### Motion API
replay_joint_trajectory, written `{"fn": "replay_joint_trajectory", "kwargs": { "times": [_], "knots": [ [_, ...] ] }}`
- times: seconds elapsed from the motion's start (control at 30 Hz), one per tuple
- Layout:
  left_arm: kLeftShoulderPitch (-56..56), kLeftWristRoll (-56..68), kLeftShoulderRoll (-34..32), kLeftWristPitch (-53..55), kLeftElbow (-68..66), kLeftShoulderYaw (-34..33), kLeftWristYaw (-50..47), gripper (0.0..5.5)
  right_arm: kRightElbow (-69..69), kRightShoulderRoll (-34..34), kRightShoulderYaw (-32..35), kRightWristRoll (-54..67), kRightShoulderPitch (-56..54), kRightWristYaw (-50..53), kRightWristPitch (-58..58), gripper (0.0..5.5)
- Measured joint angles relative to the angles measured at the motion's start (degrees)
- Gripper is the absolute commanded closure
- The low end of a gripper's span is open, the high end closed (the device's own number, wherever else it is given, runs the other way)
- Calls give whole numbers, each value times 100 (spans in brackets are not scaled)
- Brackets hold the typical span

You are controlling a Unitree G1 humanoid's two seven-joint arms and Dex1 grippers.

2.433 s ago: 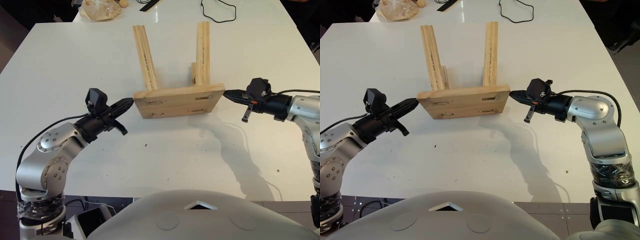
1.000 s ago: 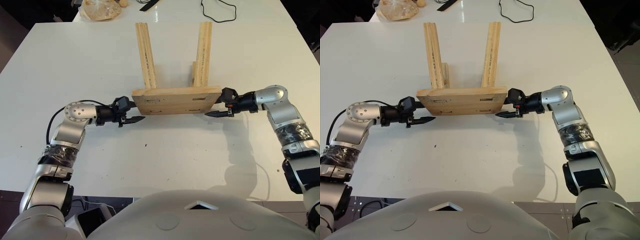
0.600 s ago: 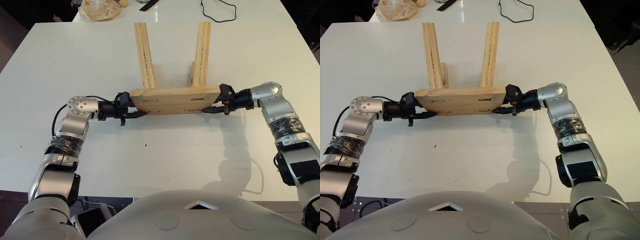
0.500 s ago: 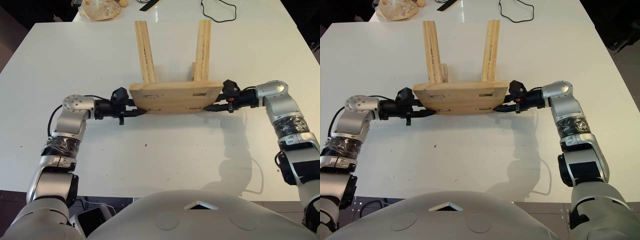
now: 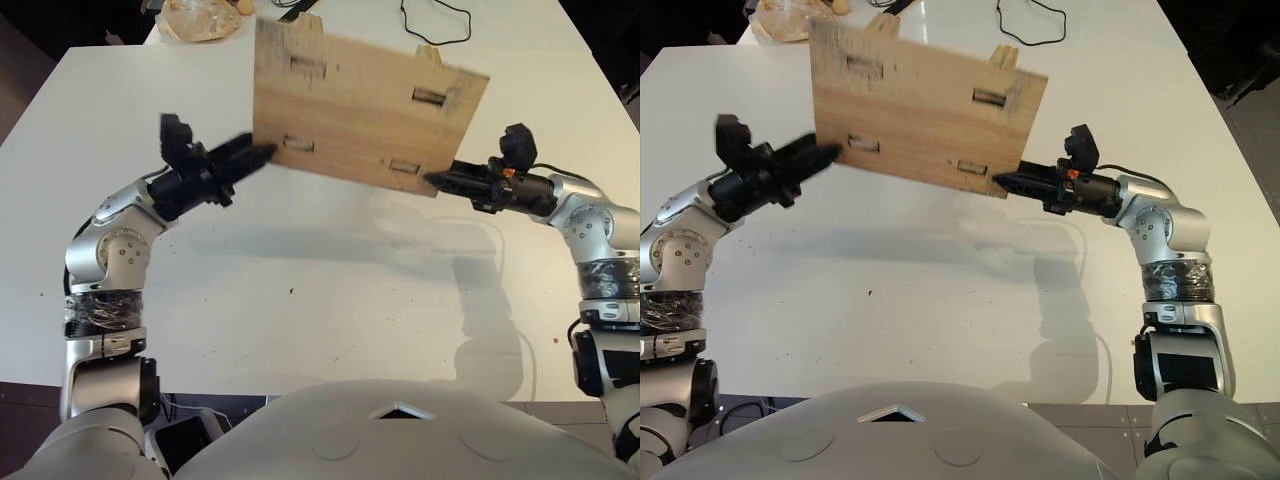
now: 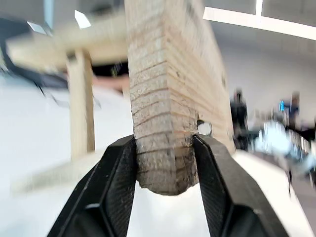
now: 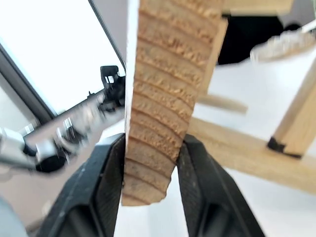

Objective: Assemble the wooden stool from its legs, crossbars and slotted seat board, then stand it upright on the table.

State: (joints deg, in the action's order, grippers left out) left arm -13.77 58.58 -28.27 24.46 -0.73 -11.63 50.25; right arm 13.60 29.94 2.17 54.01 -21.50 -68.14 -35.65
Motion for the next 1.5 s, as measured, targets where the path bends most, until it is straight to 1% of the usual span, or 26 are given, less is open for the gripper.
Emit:
{"fn": "replay_joint_trajectory", "kwargs": {
  "times": [0.03, 0.07, 0.17, 0.27, 0.43, 0.57, 0.63, 0.7, 0.83, 0.87, 0.9, 0.97, 1.07, 1.17, 1.2, 1.27, 1.33, 1.37, 1.4, 1.5],
  "knots": [
    [-12, 156, 109, -62, 41, -38, -185, 382, -8, -114, 20, 202, 15, 194, -27, 403],
    [-46, 489, 307, -148, 119, -102, -653, 383, -48, -354, 17, 617, 38, 622, -67, 403],
    [-121, 1310, 1036, -424, 285, -273, -2188, 399, -246, -1179, 75, 1717, 15, 2209, -27, 406],
    [-183, 1882, 1562, -572, 349, -320, -3361, 406, -279, -1847, 274, 2484, -182, 3730, 163, 408],
    [-620, 2364, 2359, -665, 355, -322, -5148, 415, -344, -2852, 754, 2799, -810, 6315, 1008, 415],
    [-1241, 2522, 2822, -792, 341, -395, -6514, 419, -426, -3595, 1116, 2586, -1354, 8018, 1828, 417],
    [-1488, 2534, 2925, -816, 238, -448, -6979, 419, -485, -3735, 1147, 2322, -1493, 8574, 2045, 417],
    [-1676, 2536, 3020, -816, 34, -502, -7202, 419, -561, -3739, 1145, 2140, -1525, 8879, 2097, 417],
    [-2024, 2331, 3124, -820, -426, -615, -7348, 419, -555, -3741, 1113, 1864, -1578, 9176, 2253, 414],
    [-2124, 2229, 3130, -821, -550, -642, -7396, 383, -519, -3740, 1086, 1744, -1602, 9225, 2299, 374],
    [-2184, 2136, 3135, -822, -635, -661, -7405, 366, -474, -3739, 1048, 1600, -1626, 9243, 2343, 352],
    [-2260, 2016, 3224, -821, -751, -704, -7436, 327, -390, -3735, 849, 985, -1658, 9222, 2385, 315],
    [-2285, 1856, 3360, -825, -799, -766, -7438, 284, -333, -3734, 828, 613, -1668, 9222, 2393, 272],
    [-2330, 1640, 3386, -817, -825, -776, -7466, 281, -277, -3731, 830, 325, -1700, 9223, 2425, 236],
    [-2342, 1572, 3386, -805, -806, -770, -7481, 281, -268, -3730, 823, 209, -1710, 9226, 2446, 215],
    [-2342, 1377, 3358, -750, -683, -751, -7511, 281, -275, -3719, 752, -187, -1768, 9276, 2511, 215],
    [-2298, 1150, 3293, -658, -472, -708, -7529, 281, -358, -3635, 475, -1103, -1811, 9432, 2609, 215],
    [-2284, 1085, 3265, -632, -414, -692, -7525, 281, -374, -3602, 372, -1365, -1815, 9472, 2621, 215],
    [-2231, 808, 3144, -539, -281, -604, -7525, 281, -405, -3434, 106, -2082, -1817, 9533, 2662, 215],
    [-2023, -5, 2769, -474, 81, -317, -7551, 281, -493, -3018, -288, -3393, -1841, 9707, 2714, 215]
  ]
}}
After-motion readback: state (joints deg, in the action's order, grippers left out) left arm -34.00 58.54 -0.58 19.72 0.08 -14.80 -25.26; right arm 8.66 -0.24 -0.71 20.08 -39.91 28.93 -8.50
